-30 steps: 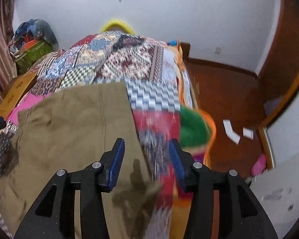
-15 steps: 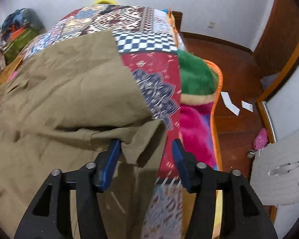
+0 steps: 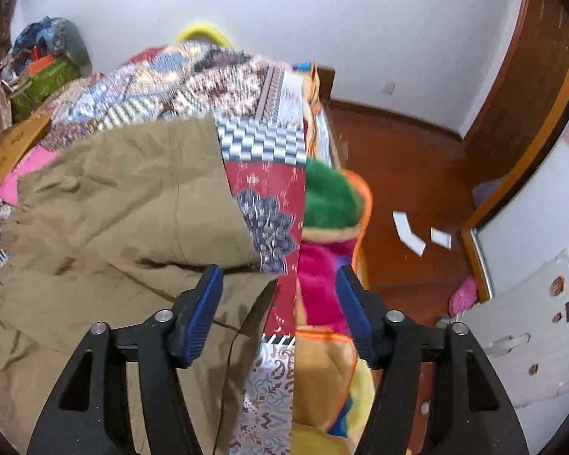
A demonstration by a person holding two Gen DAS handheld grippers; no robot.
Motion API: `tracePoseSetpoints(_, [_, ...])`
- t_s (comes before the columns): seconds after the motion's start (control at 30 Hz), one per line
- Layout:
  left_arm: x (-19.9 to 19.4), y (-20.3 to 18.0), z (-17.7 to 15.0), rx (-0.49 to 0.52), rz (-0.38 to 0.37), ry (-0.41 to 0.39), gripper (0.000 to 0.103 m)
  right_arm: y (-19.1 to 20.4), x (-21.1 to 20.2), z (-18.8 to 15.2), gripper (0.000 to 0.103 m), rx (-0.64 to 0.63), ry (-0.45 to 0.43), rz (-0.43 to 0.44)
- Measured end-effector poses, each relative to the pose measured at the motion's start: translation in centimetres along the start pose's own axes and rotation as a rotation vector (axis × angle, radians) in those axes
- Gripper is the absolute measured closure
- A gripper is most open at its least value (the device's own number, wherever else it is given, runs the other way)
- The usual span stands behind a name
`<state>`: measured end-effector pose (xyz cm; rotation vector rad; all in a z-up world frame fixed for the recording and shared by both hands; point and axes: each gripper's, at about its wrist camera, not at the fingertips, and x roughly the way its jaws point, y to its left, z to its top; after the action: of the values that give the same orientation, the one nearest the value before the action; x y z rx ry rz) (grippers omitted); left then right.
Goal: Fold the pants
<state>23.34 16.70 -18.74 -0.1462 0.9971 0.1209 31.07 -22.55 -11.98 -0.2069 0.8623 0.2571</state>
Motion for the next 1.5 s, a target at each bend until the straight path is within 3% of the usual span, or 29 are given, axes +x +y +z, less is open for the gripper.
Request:
tracePoseSetpoints(0.17, [2.0, 1.8, 4.3, -0.057, 0.002, -0.036, 0.017, 1.6, 0.8, 2.6, 0.033, -0.011, -0.032, 0.039])
tracePoseSetpoints(0.4, [7.9, 4.2, 9.3, -0.101, -0.013, -0.027, 0.017, 4.3, 6.2, 6.5, 0.033, -0.058, 0.017, 0.087])
tracePoseSetpoints(0.63, [13.5, 6.3, 10.2, -0.125, -0.009, 0.04, 0.017, 5.4, 11.7, 10.6, 0.033, -0.096, 0.086, 0.124])
tracePoseSetpoints(0.8, [15.0, 6.0, 10.4, -0.106, -0.05, 0.052, 0.017, 6.3, 15.8, 12.8, 0.031, -0.098, 0.14, 0.193])
tracePoseSetpoints(1.0, [15.9, 4.9, 11.3, -0.072, -0.093, 0.069, 0.017, 8.2, 19.6, 13.1, 0.03, -0.143, 0.251, 0.201])
tracePoseSetpoints(1.17, [17.0, 4.8, 11.7, -0.087, -0.105, 0.098, 0.018, 9.3, 20.0, 12.4, 0.028, -0.168, 0.249, 0.168])
tracePoseSetpoints(1.23, [17.5, 5.0, 11.6, -0.117, -0.123, 0.121, 0.025, 9.3, 19.8, 12.3, 0.037, -0.152, 0.248, 0.193])
tracePoseSetpoints(1.3, [17.6, 4.9, 11.4, -0.119, -0.131, 0.123, 0.028, 9.5, 19.5, 12.3, 0.061, -0.141, 0.252, 0.234])
tracePoseSetpoints(1.37, [17.4, 4.6, 11.2, -0.1, -0.117, 0.11, 0.03, 9.7, 19.7, 12.6, 0.074, -0.143, 0.25, 0.219])
tracePoseSetpoints(1.47, [16.9, 4.4, 11.1, -0.081, -0.103, 0.092, 0.039, 10.2, 19.6, 12.7, 0.088, -0.139, 0.229, 0.221])
tracePoseSetpoints(1.5, [16.7, 4.4, 11.1, -0.08, -0.1, 0.084, 0.048, 10.1, 19.5, 12.7, 0.089, -0.126, 0.222, 0.225])
